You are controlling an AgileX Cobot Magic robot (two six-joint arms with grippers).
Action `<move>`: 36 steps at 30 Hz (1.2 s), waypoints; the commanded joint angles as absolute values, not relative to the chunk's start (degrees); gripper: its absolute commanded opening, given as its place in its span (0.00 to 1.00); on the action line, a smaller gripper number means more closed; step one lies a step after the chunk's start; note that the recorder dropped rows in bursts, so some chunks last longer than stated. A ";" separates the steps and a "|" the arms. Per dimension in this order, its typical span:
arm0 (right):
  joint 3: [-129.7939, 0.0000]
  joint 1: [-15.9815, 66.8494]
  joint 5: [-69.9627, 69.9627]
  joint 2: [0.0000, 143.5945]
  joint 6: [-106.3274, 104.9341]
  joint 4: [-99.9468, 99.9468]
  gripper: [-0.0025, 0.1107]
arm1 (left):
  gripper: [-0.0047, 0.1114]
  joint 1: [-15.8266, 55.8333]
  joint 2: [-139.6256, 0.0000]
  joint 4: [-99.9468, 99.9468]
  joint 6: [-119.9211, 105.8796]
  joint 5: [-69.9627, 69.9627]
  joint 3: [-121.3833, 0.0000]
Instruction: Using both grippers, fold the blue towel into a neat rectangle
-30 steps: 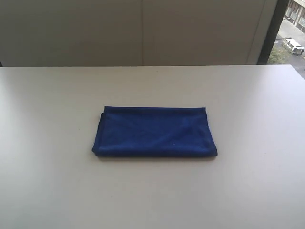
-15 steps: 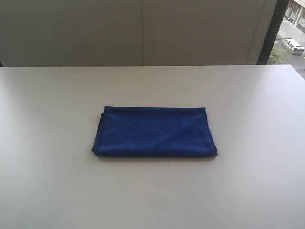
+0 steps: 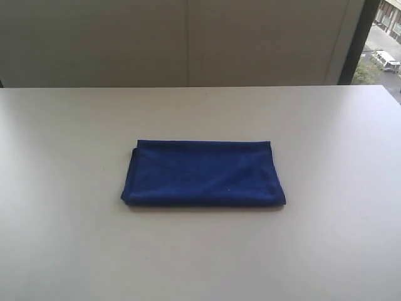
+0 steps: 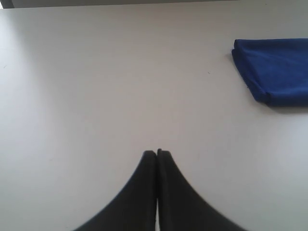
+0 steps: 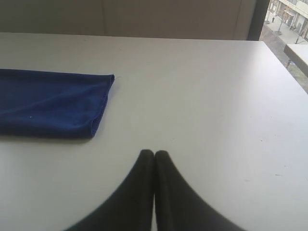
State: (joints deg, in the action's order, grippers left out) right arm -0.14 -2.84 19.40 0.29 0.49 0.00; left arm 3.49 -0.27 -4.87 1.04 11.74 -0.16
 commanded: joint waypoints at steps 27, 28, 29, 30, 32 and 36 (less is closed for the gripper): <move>0.00 -2.68 19.29 0.00 0.00 0.00 0.02 | 0.04 3.43 0.00 -2.50 -1.51 13.36 0.00; 0.00 -2.68 19.29 0.00 0.00 0.00 0.02 | 0.04 3.43 0.00 -2.50 -1.51 13.36 0.00; 0.00 -2.68 19.29 0.00 0.00 0.00 0.02 | 0.04 3.43 0.00 -2.50 -1.51 13.36 0.00; 0.00 -2.68 19.29 0.00 0.00 0.00 0.02 | 0.04 3.43 0.00 -2.50 -1.51 13.36 0.00; 0.00 -2.68 19.29 0.00 0.00 0.00 0.02 | 0.04 3.43 0.00 -2.50 -1.51 13.36 0.00; 0.00 -2.68 19.29 0.00 0.00 0.00 0.02 | 0.04 3.43 0.00 -2.50 -1.51 13.36 0.00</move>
State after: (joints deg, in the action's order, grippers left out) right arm -0.14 -2.84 19.40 0.29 0.49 0.00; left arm 3.49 -0.27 -2.25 -1.37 13.13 -0.16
